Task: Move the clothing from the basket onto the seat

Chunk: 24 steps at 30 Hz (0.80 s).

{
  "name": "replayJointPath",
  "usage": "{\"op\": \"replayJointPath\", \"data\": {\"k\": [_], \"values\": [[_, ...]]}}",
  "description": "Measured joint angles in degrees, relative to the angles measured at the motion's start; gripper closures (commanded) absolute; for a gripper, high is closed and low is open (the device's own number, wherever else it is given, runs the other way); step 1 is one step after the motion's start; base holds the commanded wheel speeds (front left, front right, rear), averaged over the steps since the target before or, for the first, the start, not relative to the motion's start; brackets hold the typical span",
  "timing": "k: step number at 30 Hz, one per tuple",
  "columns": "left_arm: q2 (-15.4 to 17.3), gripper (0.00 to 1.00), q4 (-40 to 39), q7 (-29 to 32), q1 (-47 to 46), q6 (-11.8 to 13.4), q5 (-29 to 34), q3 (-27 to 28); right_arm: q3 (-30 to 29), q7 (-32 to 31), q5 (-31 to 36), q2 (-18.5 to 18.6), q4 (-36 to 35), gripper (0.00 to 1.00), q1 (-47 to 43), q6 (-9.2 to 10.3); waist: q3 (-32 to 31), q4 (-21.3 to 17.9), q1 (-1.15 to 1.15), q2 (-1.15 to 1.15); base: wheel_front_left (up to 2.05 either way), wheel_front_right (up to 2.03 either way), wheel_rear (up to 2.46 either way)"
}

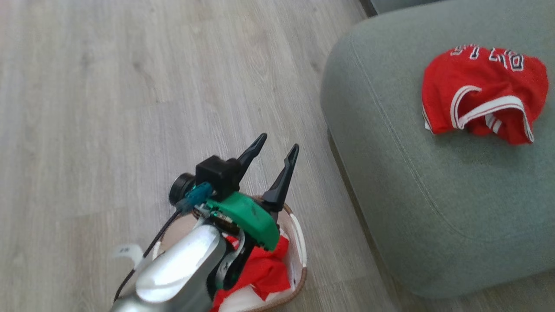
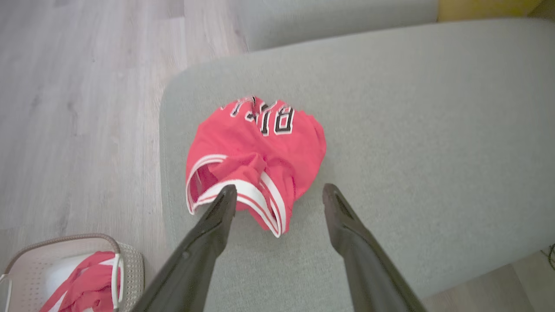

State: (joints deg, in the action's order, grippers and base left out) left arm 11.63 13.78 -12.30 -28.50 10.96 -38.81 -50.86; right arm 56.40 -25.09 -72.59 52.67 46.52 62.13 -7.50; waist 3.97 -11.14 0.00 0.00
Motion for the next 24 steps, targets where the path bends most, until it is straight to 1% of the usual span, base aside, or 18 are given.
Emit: {"op": "replayJointPath", "data": {"k": [1, 3, 7, 8, 13, 18, 24], "values": [[0.0, 0.00, 0.0, 0.0, 0.0, 0.0, 0.0, 0.0, 0.0, 0.0, 0.0, 0.0, 0.0, 0.00, 0.0, 0.00, 0.0, 0.0, 0.00, 0.00, 0.00, 0.00, 0.00], [0.6, 0.00, -1.3, -0.3, 1.2, 0.3, -0.3, 0.2, -0.1, 1.6, 0.0, 1.2, -1.9, 0.00, 0.4, 0.00, -1.3, 0.7, 0.00, 0.00, 0.00, 0.00, 0.00], [2.2, 0.00, -3.5, -0.4, 3.2, 1.8, -0.4, 1.6, -0.2, 4.5, 1.2, 3.3, -2.2, 0.00, 0.6, 0.00, -2.8, 2.9, 0.00, 0.00, 0.00, 0.00, 0.00], [3.3, 0.00, -4.6, -0.5, 4.3, 2.7, -1.0, 2.1, -0.9, 7.1, 1.5, 3.6, -2.4, 0.00, 0.6, 0.00, -3.4, 4.1, 0.00, 0.00, 0.00, 0.00, 0.00], [5.3, 0.00, -6.9, -0.9, 6.8, 4.6, -1.3, 4.1, -3.0, 14.9, 1.6, 4.1, -5.7, 0.00, -1.8, 0.00, -4.2, 7.0, 0.00, 0.00, 0.00, 0.00, 0.00], [7.2, 0.00, -8.6, -1.4, 9.2, 6.5, -1.3, 6.3, -5.2, 23.6, 1.5, 4.9, -10.0, 0.00, -9.2, 0.00, -4.7, 9.6, 0.00, 0.00, 0.00, 0.00, 0.00], [9.9, 0.00, -10.1, -1.9, 12.2, 9.3, 0.1, 9.7, -9.7, 35.0, 3.3, 4.6, -13.4, 0.00, -17.9, 0.00, -5.4, 11.5, 0.00, 0.00, 0.00, 0.00, 0.00]]}}
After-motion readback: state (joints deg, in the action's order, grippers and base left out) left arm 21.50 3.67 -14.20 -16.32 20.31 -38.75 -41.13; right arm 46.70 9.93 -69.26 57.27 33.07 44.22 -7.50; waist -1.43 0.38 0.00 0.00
